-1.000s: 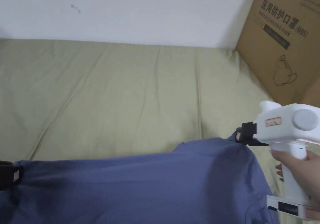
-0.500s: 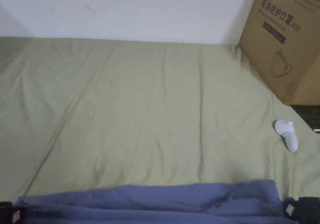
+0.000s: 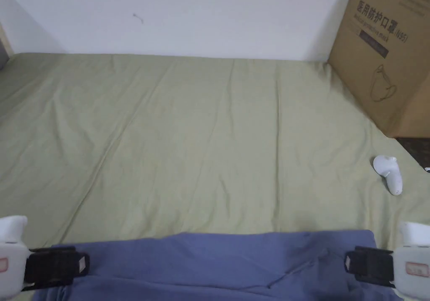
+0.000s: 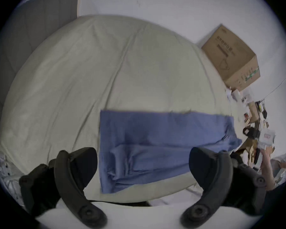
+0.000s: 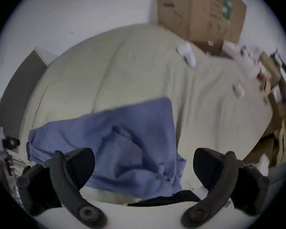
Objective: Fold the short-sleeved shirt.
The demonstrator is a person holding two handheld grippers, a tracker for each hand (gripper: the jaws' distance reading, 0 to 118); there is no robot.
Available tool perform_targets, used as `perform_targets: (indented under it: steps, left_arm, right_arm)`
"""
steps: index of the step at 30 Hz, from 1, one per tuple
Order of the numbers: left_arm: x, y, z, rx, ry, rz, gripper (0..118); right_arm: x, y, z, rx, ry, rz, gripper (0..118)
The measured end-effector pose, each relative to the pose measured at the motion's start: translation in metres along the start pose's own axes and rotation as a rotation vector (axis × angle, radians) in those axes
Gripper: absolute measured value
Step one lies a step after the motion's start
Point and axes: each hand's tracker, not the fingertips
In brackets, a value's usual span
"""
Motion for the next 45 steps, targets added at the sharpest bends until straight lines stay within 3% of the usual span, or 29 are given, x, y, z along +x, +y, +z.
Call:
perform_targets:
  steps: [3,7,8,9,10,11,12,15,18,22,23,26,27,28,29,30,34,38,40,43,45]
  left_arm:
    - [0.029,0.009,0.002,0.042,0.024,0.008,114]
    - [0.074,0.013,-0.015,0.058,0.105,-0.084,111]
    - [0.081,0.011,-0.018,0.083,0.106,-0.107,98]
    - [0.091,0.01,-0.022,0.092,0.097,-0.125,75]
    - [0.099,0.01,-0.027,0.086,0.103,-0.134,42]
    - [0.106,0.009,-0.032,0.077,0.107,-0.144,4]
    - [0.107,0.007,-0.039,0.077,0.156,-0.179,3]
    - [0.125,0.002,-0.046,0.113,0.2,-0.244,2]
    - [0.13,0.001,-0.046,0.127,0.181,-0.233,2]
    - [0.093,0.012,-0.038,0.079,-0.021,-0.106,2]
    - [0.066,0.017,-0.034,0.05,-0.156,-0.035,2]
    - [-0.009,0.025,-0.031,-0.038,-0.446,0.181,6]
    - [-0.037,0.024,-0.032,-0.059,-0.53,0.252,23]
    - [-0.056,0.023,-0.029,-0.067,-0.558,0.291,51]
    - [-0.077,0.02,-0.03,-0.07,-0.546,0.328,96]
    - [-0.098,0.017,-0.032,-0.072,-0.53,0.364,118]
    - [-0.15,0.005,-0.044,-0.066,-0.58,0.481,118]
    - [-0.145,-0.005,-0.08,-0.14,-0.617,0.453,118]
    - [-0.149,-0.02,-0.111,-0.213,-0.676,0.521,118]
    - [-0.139,-0.019,-0.114,-0.127,-0.851,0.552,118]
    - [-0.132,-0.021,-0.121,-0.141,-0.832,0.554,118]
  right_arm:
    - [-0.036,0.013,0.007,0.04,0.005,0.017,117]
    - [-0.096,0.022,0.004,0.053,0.05,0.112,115]
    - [-0.104,0.022,0.003,0.059,0.052,0.132,108]
    - [-0.116,0.023,0.002,0.081,0.072,0.16,94]
    - [-0.122,0.022,0.001,0.103,0.076,0.163,65]
    - [-0.128,0.021,-0.001,0.104,0.062,0.165,15]
    - [-0.133,0.02,-0.005,0.098,0.03,0.16,3]
    - [-0.137,0.021,-0.007,0.084,0.079,0.121,3]
    - [-0.14,0.021,-0.009,0.082,0.071,0.141,3]
    - [-0.142,0.022,-0.002,0.095,0.061,0.166,3]
    - [-0.139,0.024,0.001,0.098,0.069,0.163,3]
    - [-0.136,0.028,0.005,0.099,0.069,0.166,3]
    - [-0.135,0.029,0.007,0.101,0.066,0.169,3]
    - [-0.135,0.03,0.007,0.102,0.064,0.172,3]
    - [-0.135,0.031,0.007,0.104,0.056,0.172,3]
    - [-0.136,0.033,0.007,0.107,0.049,0.17,3]
    - [-0.144,0.038,-0.002,0.093,0.05,0.165,3]
    - [-0.152,0.041,-0.011,0.051,0.07,0.175,3]
    - [-0.154,0.043,-0.012,0.048,0.066,0.188,3]
    - [-0.151,0.046,-0.015,0.049,0.054,0.192,3]
    - [-0.148,0.048,-0.017,0.039,0.075,0.163,3]
